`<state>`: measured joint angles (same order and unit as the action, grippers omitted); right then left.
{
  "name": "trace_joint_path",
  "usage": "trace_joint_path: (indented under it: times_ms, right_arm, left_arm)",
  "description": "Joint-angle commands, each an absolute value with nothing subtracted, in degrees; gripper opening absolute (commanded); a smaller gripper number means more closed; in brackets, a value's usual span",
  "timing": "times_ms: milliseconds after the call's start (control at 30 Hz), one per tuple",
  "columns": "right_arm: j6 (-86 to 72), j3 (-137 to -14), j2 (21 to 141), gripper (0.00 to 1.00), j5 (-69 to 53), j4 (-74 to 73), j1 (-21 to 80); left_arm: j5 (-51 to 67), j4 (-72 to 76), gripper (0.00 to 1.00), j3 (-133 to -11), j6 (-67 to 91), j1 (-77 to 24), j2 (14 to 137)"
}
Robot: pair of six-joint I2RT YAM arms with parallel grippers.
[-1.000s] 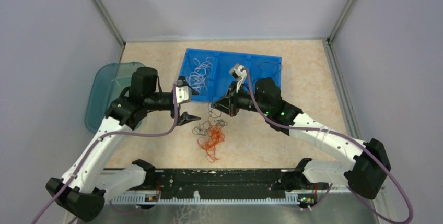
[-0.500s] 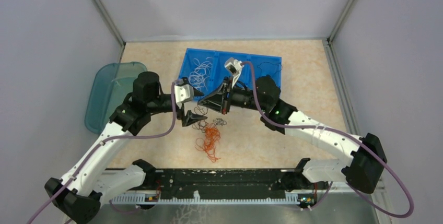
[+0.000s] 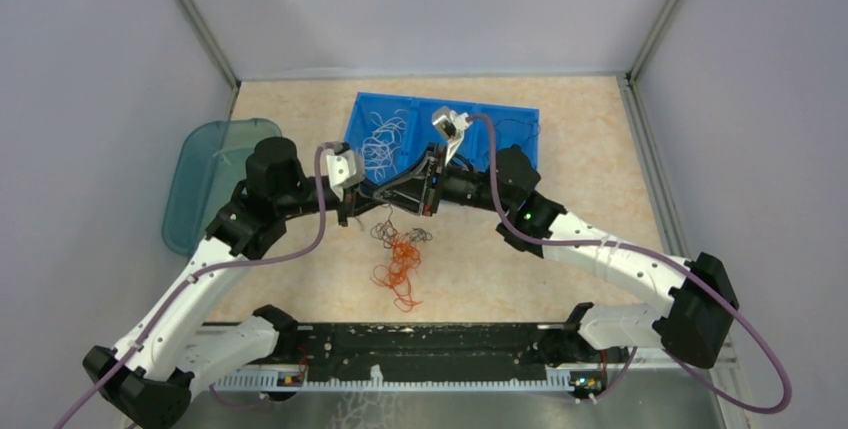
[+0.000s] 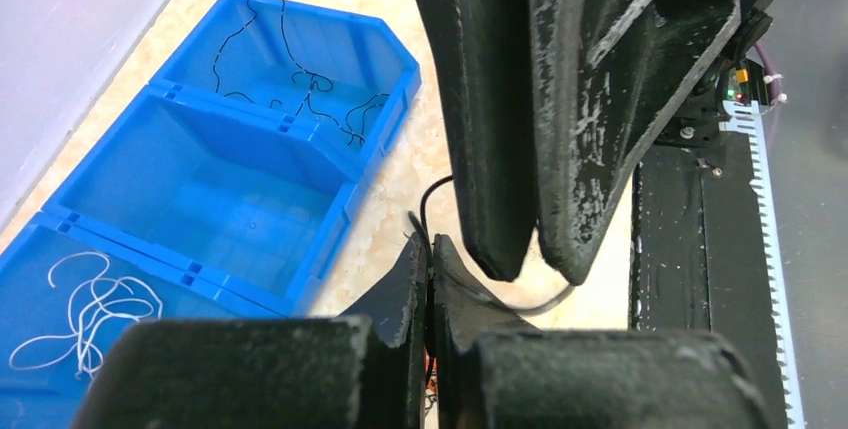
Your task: Untangle the cables
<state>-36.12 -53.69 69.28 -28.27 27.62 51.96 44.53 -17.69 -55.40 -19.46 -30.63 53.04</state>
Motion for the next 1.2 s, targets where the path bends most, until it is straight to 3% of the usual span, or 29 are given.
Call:
trace_joint_path:
  times_ms: [0,167,500,900,1167]
  right_arm:
    - [-36.69,-54.55,66.12,0.28,-29.16,30.65,52.20]
    - [-35.21,-51.42,59.86,0.59,-28.48,27.06,48.67]
    - [-26.40,-42.93,50.37,0.77,-25.38,20.17,45.65]
    - [-21.40,-47.92,67.94,0.75,-23.96,37.13,50.03]
    - [-26.62,-48.69,76.82,0.49,-21.00,49.13,51.80]
  left_arm:
    - [44.72,-15.73,0.02,-57.81,-17.17,-30.91,52.38]
    - [45.14,-16.69,0.01,-60.99,-16.63,-30.90,53.03]
    - [46.66,-16.06,0.01,-68.49,-12.65,-30.86,54.62]
    - [50.53,-17.23,0.01,-73.99,-6.38,-30.85,57.45]
    - [52.74,-17.14,0.01,-77.14,-4.56,-30.86,58.59]
